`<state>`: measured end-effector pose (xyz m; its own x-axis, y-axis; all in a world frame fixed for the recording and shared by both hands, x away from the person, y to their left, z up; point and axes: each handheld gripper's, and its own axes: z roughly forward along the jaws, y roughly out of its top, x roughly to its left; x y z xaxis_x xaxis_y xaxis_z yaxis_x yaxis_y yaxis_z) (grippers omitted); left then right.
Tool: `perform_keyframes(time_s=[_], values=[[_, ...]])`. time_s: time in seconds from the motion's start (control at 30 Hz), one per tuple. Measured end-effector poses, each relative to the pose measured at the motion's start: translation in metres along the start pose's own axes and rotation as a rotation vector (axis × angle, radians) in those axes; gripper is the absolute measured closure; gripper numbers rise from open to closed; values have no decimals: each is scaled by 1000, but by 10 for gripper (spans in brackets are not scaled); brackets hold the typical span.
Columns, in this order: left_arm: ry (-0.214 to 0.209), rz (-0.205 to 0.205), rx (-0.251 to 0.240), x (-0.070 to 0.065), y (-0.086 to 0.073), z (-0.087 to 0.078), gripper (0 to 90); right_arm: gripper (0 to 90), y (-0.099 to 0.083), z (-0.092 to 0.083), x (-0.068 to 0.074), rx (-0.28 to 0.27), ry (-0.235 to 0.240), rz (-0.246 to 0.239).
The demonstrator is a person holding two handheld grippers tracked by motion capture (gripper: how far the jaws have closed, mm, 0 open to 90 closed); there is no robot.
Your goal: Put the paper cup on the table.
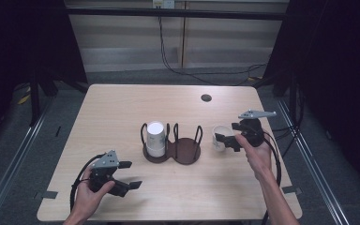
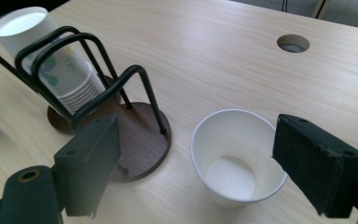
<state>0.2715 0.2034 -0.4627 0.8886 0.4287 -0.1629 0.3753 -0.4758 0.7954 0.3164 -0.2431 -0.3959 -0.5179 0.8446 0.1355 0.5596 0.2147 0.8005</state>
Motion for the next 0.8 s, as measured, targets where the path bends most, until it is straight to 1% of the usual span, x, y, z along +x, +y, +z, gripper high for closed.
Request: perform_keyframes(time_s=[0.1, 0.17, 0.3, 0.33, 0.47, 0.57, 0.6, 0.7, 0.73, 0.8], values=[[17, 5, 4, -1, 0, 0, 165, 143, -7, -5, 6, -25, 2, -10], [14, 2, 2, -1, 0, 0, 165, 143, -13, -8, 11, -40, 10, -19], [10, -7, 0, -2, 0, 1, 165, 142, -25, -9, 20, -34, 30, -38], [9, -4, 1, -2, 0, 1, 165, 142, -28, -10, 22, -41, 37, -38], [7, -5, -1, -2, 0, 1, 165, 162, -39, -13, 28, -61, 89, -6], [22, -6, -9, -1, -1, 1, 165, 163, -45, -17, 33, -78, 102, 2], [19, -9, -11, -1, -1, 1, 165, 161, -49, -19, 35, -84, 109, 5], [20, -11, -17, -1, -1, 0, 164, 156, -59, -20, 44, -92, 111, -7], [16, -11, -20, -1, -1, 0, 165, 155, -63, -20, 47, -94, 119, -5], [12, -8, -15, -1, -1, 0, 165, 163, -69, -20, 52, -78, 135, -12]])
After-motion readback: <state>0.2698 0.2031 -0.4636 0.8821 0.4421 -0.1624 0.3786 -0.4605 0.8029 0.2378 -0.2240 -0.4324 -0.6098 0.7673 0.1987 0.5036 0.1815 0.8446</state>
